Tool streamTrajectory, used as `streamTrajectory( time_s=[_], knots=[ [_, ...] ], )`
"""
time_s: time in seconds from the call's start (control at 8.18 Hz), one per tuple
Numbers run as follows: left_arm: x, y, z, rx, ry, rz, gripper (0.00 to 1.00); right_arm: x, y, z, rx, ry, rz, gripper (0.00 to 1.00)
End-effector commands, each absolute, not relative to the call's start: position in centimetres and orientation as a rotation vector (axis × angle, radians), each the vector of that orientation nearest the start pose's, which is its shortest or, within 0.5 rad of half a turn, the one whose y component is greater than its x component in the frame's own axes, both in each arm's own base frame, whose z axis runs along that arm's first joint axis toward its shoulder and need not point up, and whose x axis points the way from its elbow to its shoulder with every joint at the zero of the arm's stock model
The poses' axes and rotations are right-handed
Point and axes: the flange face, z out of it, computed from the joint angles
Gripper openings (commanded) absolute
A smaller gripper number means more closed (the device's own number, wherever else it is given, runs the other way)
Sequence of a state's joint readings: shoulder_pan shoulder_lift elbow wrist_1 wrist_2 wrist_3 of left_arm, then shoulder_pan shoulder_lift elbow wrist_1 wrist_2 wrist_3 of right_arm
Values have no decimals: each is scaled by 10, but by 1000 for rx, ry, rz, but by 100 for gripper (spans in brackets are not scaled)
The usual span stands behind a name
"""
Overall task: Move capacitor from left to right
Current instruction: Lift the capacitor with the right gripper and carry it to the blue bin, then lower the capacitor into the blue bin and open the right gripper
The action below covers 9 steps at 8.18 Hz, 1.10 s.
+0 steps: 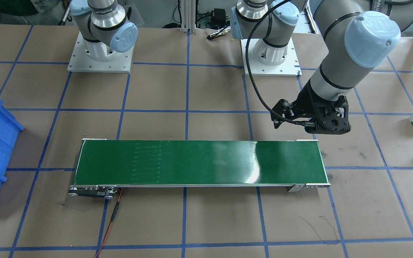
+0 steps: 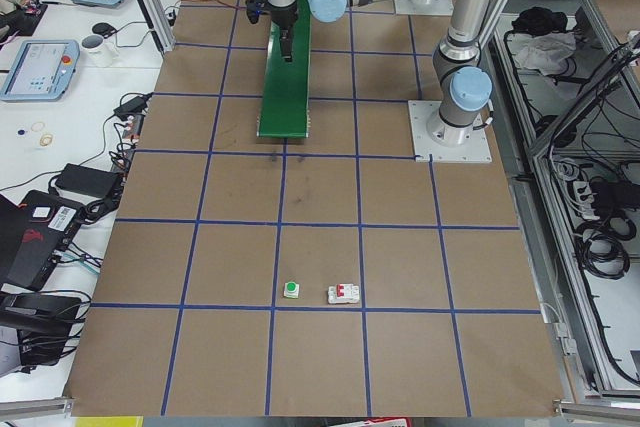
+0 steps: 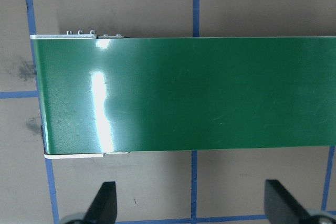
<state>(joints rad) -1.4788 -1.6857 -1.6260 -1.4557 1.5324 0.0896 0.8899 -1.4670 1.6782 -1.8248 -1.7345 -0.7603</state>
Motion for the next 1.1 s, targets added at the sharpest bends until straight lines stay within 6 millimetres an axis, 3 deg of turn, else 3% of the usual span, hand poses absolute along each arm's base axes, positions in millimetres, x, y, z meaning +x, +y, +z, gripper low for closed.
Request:
streamTrajectory(
  time_s=[0.0,0.49,0.86,0.98],
  knots=[
    [-88,-540,413,-4,3182,82,100,-272,-512,350,-121,3218,108,0],
    [-88,-540,413,-4,3184,82,100,-293,-530,276,-90,3123,104,0],
    [-88,-540,413,-4,3184,82,100,-295,-538,237,-70,3054,120,0],
    [-88,-540,413,-4,3184,82,100,-297,-538,234,-69,3050,124,0]
  ],
)
